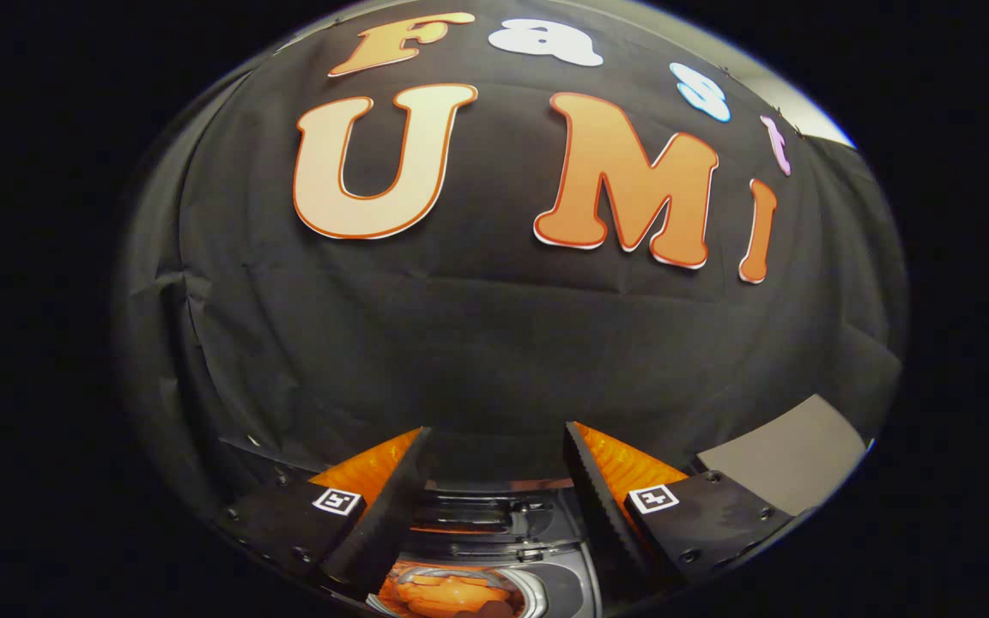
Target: Put the clothes into the washing machine and then close the washing machine lid.
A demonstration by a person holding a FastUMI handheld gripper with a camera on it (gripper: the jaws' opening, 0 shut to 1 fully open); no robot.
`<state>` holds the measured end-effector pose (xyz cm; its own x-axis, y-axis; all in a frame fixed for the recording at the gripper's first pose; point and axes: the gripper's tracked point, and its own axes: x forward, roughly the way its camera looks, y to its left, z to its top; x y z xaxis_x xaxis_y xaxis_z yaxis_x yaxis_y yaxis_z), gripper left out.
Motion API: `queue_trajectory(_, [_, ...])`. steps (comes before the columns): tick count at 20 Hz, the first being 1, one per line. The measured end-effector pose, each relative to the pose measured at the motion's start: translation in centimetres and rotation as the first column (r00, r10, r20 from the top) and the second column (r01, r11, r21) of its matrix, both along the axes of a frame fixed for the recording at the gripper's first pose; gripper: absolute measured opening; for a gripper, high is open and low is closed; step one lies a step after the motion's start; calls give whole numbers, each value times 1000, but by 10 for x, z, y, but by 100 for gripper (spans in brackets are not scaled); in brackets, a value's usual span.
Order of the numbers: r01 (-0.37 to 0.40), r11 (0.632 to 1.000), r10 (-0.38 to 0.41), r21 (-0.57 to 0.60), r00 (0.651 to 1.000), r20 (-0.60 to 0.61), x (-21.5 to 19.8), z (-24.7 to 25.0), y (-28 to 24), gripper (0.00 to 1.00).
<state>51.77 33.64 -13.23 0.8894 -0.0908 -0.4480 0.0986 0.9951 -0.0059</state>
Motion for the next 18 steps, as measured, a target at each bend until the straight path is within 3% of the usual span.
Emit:
queue_trajectory(5, [6, 992, -3, 123, 1000, -20, 14, -21, 3, 97])
queue_trajectory(12, [-83, 994, 88, 70, 994, -72, 23, -40, 22, 98])
queue_trajectory(14, [-87, 994, 91, 69, 994, -67, 27, -42, 23, 94])
queue_trajectory(18, [-79, 991, 84, 105, 996, -40, 23, -43, 24, 95])
